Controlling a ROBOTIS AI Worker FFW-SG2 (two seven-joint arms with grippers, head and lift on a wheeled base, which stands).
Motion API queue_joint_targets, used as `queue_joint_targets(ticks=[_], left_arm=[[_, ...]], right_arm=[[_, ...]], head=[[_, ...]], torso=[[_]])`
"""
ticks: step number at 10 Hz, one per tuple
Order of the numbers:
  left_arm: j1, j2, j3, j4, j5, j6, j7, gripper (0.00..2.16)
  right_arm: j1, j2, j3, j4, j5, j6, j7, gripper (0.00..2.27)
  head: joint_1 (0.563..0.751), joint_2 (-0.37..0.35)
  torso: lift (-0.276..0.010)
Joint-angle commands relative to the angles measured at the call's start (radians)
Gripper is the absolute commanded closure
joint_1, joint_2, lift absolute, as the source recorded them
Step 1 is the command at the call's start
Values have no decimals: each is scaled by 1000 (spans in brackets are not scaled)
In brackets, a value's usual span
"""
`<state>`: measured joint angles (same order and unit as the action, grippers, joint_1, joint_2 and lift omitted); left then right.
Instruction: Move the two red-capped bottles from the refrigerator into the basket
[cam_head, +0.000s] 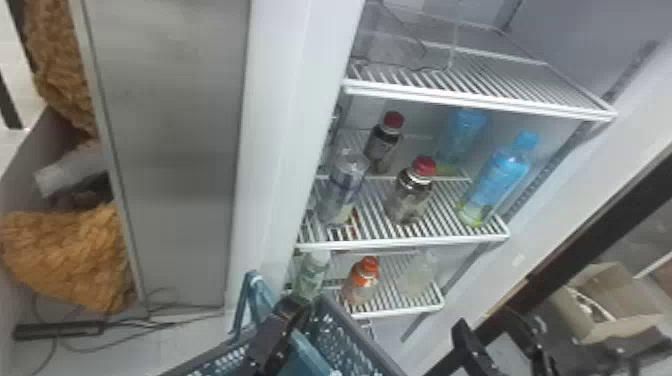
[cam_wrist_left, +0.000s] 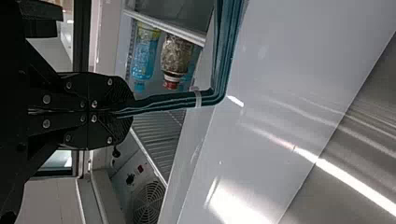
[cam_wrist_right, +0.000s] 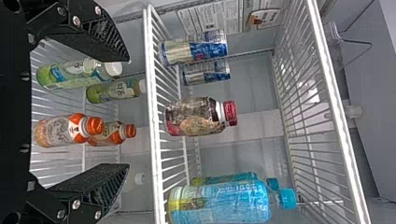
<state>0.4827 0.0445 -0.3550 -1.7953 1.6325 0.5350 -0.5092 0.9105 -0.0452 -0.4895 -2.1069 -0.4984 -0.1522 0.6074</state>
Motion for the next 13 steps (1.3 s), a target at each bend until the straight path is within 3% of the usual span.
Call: queue_joint_targets(ticks=[1, 7, 13], left_arm=[[1, 0, 0, 0, 1, 0, 0, 1204], [1, 0, 0, 0, 1, -2, 0, 1204], [-2, 0, 0, 0, 3, -2, 0, 1204]], right_arm=[[0, 1, -1, 0, 0, 7, 0, 216], [-25, 4, 1, 0, 8, 12, 0, 217], [-147, 25, 1, -27, 44, 103, -46, 209]], head=[[695, -350], [695, -350], [695, -350]], torso=[[0], [0], [0]])
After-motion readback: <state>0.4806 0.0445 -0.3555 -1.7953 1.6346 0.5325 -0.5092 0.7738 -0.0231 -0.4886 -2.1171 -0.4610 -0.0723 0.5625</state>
